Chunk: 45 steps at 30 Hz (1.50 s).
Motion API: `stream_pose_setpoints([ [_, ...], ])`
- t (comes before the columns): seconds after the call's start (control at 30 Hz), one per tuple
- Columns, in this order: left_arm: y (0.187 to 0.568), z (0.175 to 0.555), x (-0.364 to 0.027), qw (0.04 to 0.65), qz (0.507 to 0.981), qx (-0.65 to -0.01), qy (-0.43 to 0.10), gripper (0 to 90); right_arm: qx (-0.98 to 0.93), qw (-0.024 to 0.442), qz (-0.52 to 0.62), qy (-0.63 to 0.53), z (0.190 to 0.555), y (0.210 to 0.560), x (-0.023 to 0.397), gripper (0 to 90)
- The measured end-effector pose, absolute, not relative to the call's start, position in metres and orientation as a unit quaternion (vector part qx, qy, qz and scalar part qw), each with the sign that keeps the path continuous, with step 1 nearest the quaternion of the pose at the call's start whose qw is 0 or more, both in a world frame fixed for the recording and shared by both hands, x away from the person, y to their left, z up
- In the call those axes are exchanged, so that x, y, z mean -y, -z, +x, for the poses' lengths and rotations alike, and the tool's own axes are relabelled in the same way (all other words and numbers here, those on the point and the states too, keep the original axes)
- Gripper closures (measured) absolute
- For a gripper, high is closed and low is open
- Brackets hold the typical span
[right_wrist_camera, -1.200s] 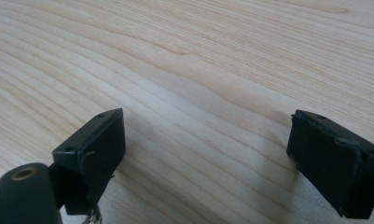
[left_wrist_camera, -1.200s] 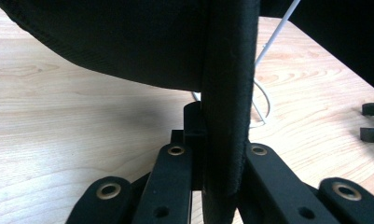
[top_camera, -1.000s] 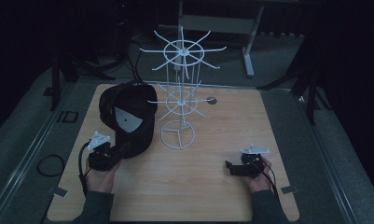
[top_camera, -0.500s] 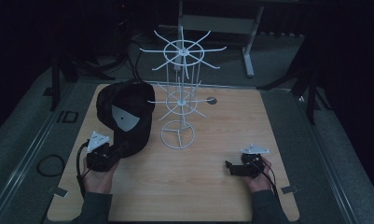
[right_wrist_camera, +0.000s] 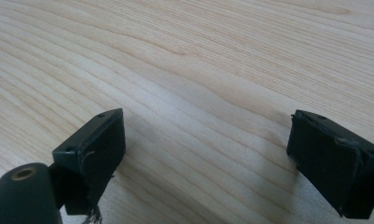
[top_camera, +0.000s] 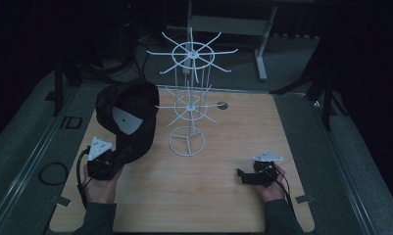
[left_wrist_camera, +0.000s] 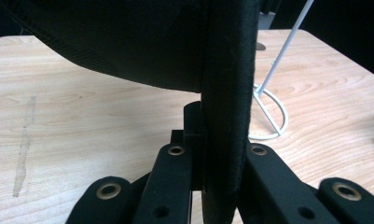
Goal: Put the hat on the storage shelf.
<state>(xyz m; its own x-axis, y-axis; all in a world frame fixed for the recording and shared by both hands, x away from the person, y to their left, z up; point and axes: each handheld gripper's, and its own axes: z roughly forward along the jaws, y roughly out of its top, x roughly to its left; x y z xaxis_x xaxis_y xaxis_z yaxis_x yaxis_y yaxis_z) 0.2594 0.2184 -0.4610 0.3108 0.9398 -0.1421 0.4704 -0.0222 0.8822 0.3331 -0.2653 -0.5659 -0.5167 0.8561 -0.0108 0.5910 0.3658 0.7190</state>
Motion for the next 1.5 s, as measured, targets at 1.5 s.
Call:
stream_pose_setpoints([
  [1.5,0.42,0.261,-0.223,0.47,0.649,-0.511,-0.31,86.8,-0.803,0.197,0.45,-0.338,0.333,0.566,0.265,11.3],
])
